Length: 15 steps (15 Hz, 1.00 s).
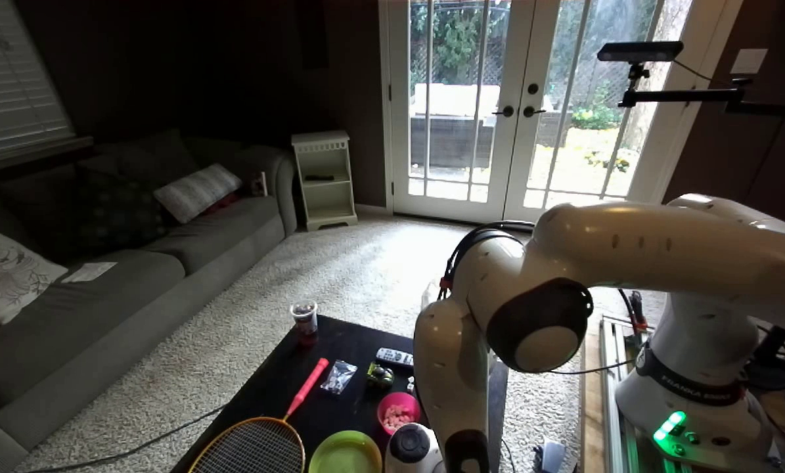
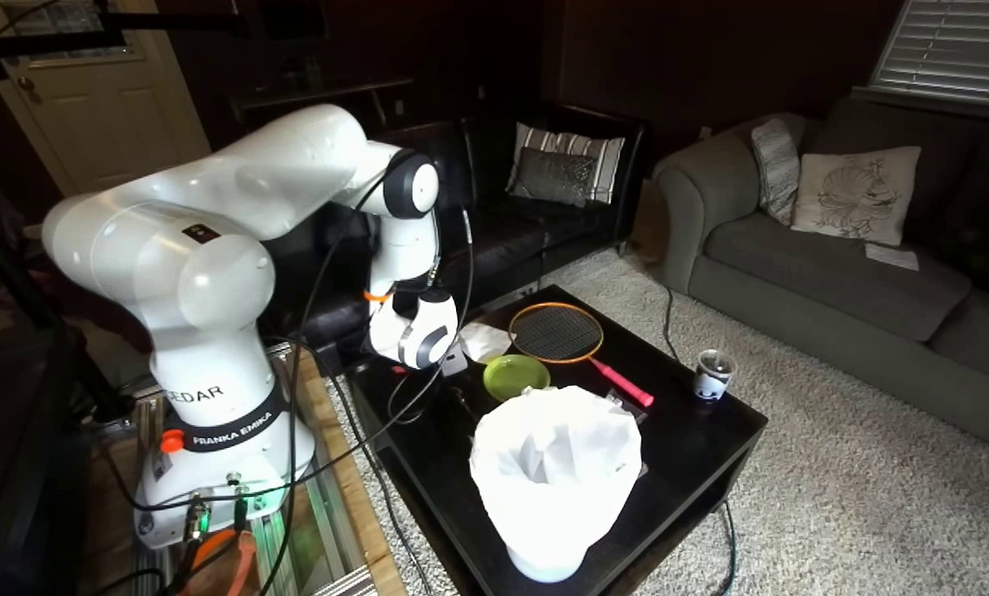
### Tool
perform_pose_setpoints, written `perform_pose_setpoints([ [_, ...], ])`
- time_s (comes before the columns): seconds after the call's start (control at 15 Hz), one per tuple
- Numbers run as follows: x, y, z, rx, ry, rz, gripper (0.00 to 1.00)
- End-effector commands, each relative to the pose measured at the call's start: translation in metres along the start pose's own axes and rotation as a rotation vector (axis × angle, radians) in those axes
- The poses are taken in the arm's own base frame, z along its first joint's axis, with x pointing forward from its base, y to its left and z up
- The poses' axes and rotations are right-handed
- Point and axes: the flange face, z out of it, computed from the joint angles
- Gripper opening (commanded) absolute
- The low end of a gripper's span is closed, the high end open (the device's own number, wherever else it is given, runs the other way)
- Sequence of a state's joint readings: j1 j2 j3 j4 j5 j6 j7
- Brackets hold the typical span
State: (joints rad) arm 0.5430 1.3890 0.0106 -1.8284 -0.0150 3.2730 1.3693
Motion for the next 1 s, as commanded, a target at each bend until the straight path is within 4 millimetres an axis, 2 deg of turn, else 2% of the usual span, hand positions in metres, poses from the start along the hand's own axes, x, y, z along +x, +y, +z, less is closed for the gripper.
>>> perform_pose_setpoints([
  [0.0, -0.015, -0.002, 0.002, 0.143, -0.129, 0.015, 0.06],
  [0.27, -0.026, -0.006, 0.002, 0.278, -0.298, 0.01, 0.06],
  [0.33, -0.027, -0.009, -0.003, 0.309, -0.341, 0.005, 0.06],
  [0.4, -0.029, -0.008, -0.036, 0.327, -0.391, -0.008, 0.06],
  [0.8, -0.023, 0.008, -0.062, 0.372, -0.516, 0.008, 0.06],
  [0.87, -0.022, 0.011, -0.065, 0.373, -0.527, 0.01, 0.49],
  [0.93, -0.023, 0.013, -0.066, 0.371, -0.539, 0.005, 0.5],
])
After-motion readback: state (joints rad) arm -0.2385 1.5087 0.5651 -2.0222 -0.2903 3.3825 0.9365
